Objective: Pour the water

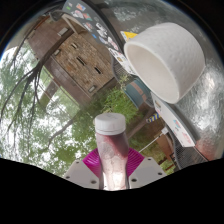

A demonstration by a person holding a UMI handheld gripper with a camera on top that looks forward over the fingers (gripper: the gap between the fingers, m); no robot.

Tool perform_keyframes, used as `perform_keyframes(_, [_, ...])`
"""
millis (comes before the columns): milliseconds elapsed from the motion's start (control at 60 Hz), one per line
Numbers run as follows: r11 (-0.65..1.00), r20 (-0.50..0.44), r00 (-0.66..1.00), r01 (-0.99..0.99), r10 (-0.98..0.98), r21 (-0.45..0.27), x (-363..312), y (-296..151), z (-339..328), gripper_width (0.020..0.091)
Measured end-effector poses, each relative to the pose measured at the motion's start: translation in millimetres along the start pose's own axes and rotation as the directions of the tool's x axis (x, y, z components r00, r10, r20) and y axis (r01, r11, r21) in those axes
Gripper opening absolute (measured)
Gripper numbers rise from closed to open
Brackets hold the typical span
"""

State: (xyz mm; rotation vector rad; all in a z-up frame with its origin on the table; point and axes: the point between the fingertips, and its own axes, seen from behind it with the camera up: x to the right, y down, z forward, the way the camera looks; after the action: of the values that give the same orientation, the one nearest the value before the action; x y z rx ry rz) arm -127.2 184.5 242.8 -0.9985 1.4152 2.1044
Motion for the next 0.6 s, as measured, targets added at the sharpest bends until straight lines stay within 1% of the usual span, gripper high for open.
perform_keyframes(17, [0.997, -0.018, 0.997, 0.073, -0.073, -0.019, -3.8, 0.2, 5.4, 0.0287])
perform_keyframes(33, [0.988, -0.056, 0.986, 0.154, -0.155, -0.032, -5.2, -2.7, 17.8, 0.0287])
perform_keyframes(67, [0.945, -0.087, 0.943, 0.312, -0.32, -0.097, -14.2, 9.3, 16.0, 0.0289])
perform_keyframes(100, [0.867, -0.085, 0.867, 0.476, -0.491, -0.147, -32.3, 15.7, 14.9, 0.029])
perform_keyframes(117, [0.812, -0.069, 0.814, 0.562, -0.576, -0.156, -37.5, 20.7, 9.2, 0.029])
perform_keyframes(150, [0.666, -0.061, 0.665, 0.73, -0.744, -0.153, -68.4, 12.4, 9.7, 0.029])
perform_keyframes(167, [0.572, -0.059, 0.57, 0.808, -0.819, -0.139, -84.9, 7.7, 9.4, 0.029])
perform_keyframes(183, [0.503, -0.076, 0.497, 0.859, -0.864, -0.097, -102.0, 4.3, 15.7, 0.0292])
perform_keyframes(233, [0.161, -0.116, 0.158, 0.987, -0.981, -0.02, -152.5, -26.6, 0.1, 0.0298])
perform_keyframes(267, [-0.072, -0.162, -0.07, 0.997, -0.984, 0.008, -181.1, -52.1, -5.9, 0.0299])
perform_keyframes(283, [-0.212, -0.139, -0.207, 0.977, -0.969, 0.022, -198.9, -58.3, -37.1, 0.03])
perform_keyframes(300, [-0.266, -0.217, -0.26, 0.964, -0.941, -0.001, -198.0, -82.1, -16.3, 0.0299])
perform_keyframes(333, [-0.408, -0.271, -0.402, 0.912, -0.875, -0.036, -210.6, -115.2, -33.4, 0.0299])
perform_keyframes(367, [-0.487, -0.33, -0.485, 0.869, -0.81, -0.084, -213.7, -157.1, -46.2, 0.0298])
perform_keyframes(417, [-0.516, -0.398, -0.53, 0.843, -0.748, -0.152, -210.3, -218.3, -72.1, 0.0297])
perform_keyframes(517, [-0.436, -0.494, -0.501, 0.865, -0.711, -0.249, -181.9, -323.2, -122.6, 0.0299])
perform_keyframes(600, [-0.455, -0.515, -0.561, 0.828, -0.648, -0.328, -161.4, -377.8, -148.6, 0.0299])
